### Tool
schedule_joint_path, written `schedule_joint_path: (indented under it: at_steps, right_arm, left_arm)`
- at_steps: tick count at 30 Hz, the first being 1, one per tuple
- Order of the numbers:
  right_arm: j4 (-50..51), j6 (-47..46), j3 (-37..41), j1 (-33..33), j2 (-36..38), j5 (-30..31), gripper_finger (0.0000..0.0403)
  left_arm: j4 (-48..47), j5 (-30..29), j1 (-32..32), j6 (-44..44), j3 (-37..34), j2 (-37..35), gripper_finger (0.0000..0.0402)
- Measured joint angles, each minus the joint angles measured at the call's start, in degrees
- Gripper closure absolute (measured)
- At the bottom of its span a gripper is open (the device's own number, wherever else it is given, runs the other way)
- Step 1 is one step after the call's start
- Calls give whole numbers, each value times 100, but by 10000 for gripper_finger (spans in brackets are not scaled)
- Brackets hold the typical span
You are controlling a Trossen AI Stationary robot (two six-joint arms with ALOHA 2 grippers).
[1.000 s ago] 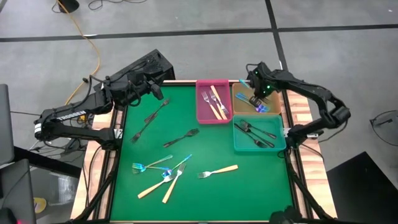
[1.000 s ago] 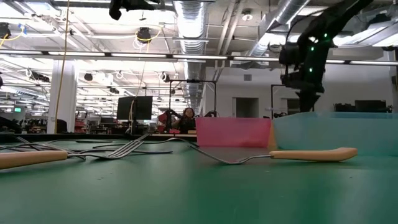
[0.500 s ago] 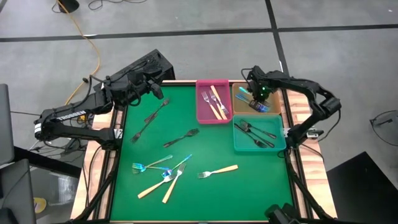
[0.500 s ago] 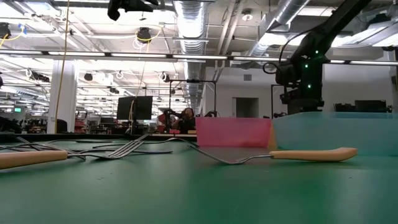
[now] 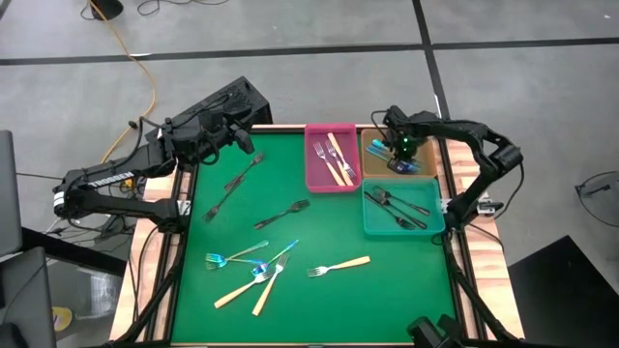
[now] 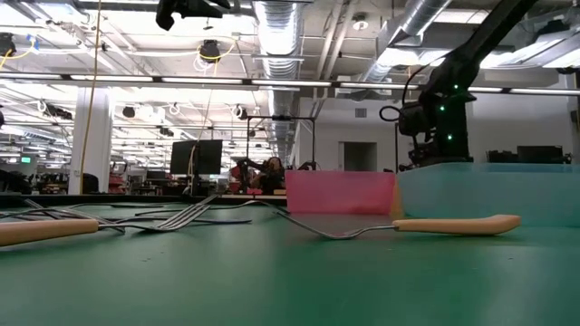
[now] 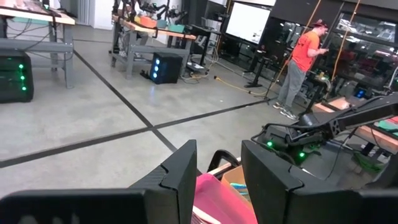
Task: Sort silverware by color (type)
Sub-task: Put the blue fork into the orange bin
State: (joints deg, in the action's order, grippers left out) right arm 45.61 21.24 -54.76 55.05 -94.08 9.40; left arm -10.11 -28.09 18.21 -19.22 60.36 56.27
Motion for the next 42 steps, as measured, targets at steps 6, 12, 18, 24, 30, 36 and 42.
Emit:
schedule_joint_path:
  at_steps: [6,12,18,24,30,36,42]
  right_arm:
    - [75,-274,1,-71,-52,464,362]
    - [82,-789,-6,-286,-266,570,362]
    - [147,-855,-21,-475,-477,561,362]
    - [93,-844,-20,-459,-498,167,361]
    - [65,-748,-13,-462,-503,10,354]
    - [56,-901,-9,-462,-509,-8,352]
    - [46,-987,-2,-429,-514,-31,352]
  left_arm:
    - [2,-34,1,-18,0,0,292]
    - [2,-38,0,-28,0,0,292]
    - [3,-38,1,-28,0,0,292]
    - [2,-38,-1,-28,0,0,292]
    - [2,-38,0,4,0,0,292]
    - [-2,-38,1,11,0,0,292]
    - [-101,-37,1,9,0,0,292]
